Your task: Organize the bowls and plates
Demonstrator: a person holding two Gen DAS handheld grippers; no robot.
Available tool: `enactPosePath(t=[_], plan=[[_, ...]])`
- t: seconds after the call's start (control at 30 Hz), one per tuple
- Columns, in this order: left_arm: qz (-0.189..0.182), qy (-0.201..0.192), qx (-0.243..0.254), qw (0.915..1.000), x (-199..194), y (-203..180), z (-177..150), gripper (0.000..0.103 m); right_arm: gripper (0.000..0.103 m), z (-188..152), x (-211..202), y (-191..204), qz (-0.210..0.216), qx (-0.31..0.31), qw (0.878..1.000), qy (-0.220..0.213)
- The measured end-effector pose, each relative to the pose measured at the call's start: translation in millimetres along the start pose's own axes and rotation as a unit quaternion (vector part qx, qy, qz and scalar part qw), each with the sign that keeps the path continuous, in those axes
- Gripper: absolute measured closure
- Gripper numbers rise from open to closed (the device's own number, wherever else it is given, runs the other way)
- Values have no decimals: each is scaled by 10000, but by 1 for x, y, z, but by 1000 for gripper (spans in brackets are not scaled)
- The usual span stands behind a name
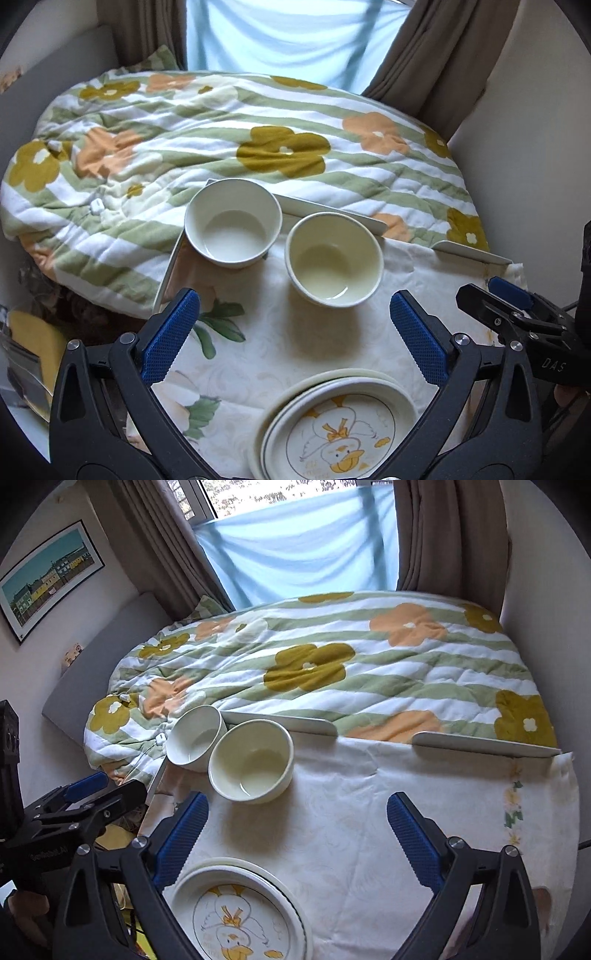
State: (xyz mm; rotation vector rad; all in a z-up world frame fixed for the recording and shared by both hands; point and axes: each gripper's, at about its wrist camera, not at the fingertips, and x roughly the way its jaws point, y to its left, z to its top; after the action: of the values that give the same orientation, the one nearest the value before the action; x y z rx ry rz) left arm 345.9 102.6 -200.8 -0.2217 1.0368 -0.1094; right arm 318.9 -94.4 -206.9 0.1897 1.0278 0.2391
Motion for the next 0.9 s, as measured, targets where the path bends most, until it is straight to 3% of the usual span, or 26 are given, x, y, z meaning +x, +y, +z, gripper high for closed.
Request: enactPosePath(t=[0.1,0.23,0.3,0.37,0.47,0.53,0.67,0.8,0.9], plan=[[-122,259,-236,9993,29,25,12,2,6,10,36,6,87,188,9995,245],[-310,644,-293,9970,69,38,20,18,7,15,77,11,29,295,9983,505],[-414,843,-285,9952,87,38,22,25,13,15,92,11,-10,336,9977,585],[-543,987,-242,9933,99,35,21,32,29,16,103,10,-69,368,9967,715],[-769,1178,-192,9899,115,25,18,39,38,14,114,5,-96,469,9951,864],[-760,1278,-115,9888,125,19,17,55,44,13,119,0,-126,513,9942,933],[-880,1362,-167,9866,136,13,14,62,55,11,128,-6,-104,581,9927,1051],[-811,1375,-139,9871,144,10,13,85,68,11,134,-5,-39,605,9920,1110],[-809,1326,-220,9876,146,14,14,87,75,11,139,-4,23,602,9917,1140]])
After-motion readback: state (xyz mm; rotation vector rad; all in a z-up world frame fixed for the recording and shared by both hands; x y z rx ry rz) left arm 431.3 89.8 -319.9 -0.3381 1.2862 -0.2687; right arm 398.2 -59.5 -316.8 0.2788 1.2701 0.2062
